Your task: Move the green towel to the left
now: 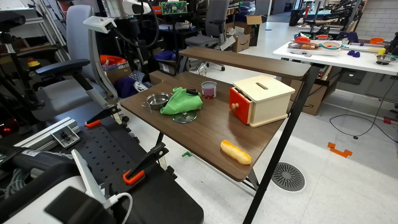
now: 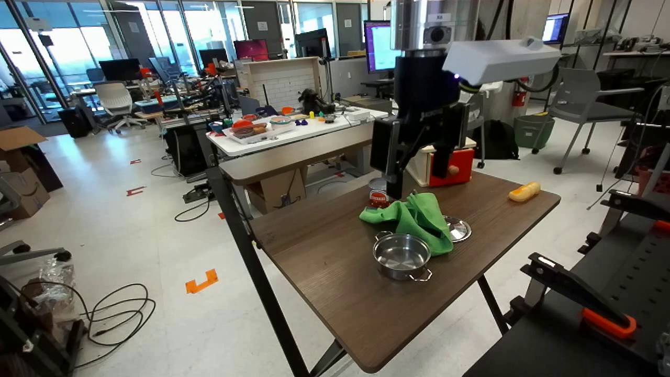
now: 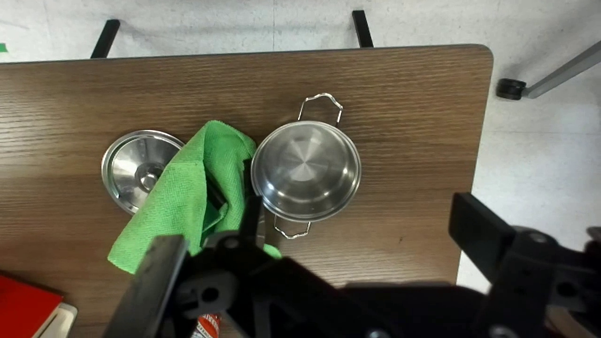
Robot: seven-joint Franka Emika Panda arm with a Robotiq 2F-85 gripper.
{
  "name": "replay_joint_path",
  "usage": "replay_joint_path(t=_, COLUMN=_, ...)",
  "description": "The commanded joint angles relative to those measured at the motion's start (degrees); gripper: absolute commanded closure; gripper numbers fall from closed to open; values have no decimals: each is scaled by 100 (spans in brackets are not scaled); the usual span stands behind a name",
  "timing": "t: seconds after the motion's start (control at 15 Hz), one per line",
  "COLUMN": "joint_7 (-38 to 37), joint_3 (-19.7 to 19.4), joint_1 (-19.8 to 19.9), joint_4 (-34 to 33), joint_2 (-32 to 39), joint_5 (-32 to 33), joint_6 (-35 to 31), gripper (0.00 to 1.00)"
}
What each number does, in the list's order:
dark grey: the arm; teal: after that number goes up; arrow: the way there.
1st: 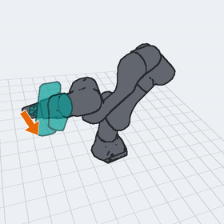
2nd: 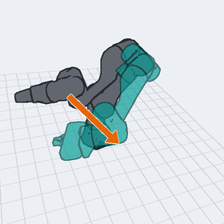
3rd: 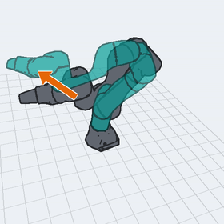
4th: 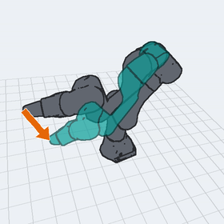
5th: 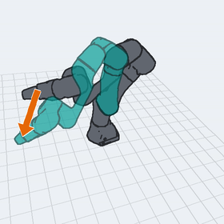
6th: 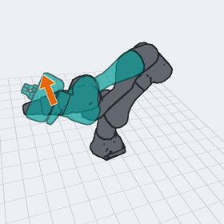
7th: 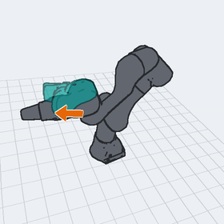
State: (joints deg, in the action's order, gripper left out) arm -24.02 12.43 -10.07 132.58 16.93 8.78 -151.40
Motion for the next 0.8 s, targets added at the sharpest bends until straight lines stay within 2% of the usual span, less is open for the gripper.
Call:
replay_joint_path(t=0.0, joint_7=-610, joint_3=-596, joint_1=-541, joint_4=37, joint_2=129, joint_5=242, joint_6=-638, gripper=0)
replay_joint_path(t=0.2, joint_7=-1132, joint_3=-1081, joint_1=-902, joint_4=-264, joint_2=589, joint_5=308, joint_6=-949, gripper=0)
replay_joint_path(t=0.4, joint_7=-1409, joint_3=-1431, joint_1=-1130, joint_4=-688, joint_2=1146, joint_5=136, joint_6=-915, gripper=0)
replay_joint_path(t=0.73, joint_7=-1561, joint_3=-1629, joint_1=-1106, joint_4=-1522, joint_2=1967, joint_5=-247, joint_6=-595, gripper=0)
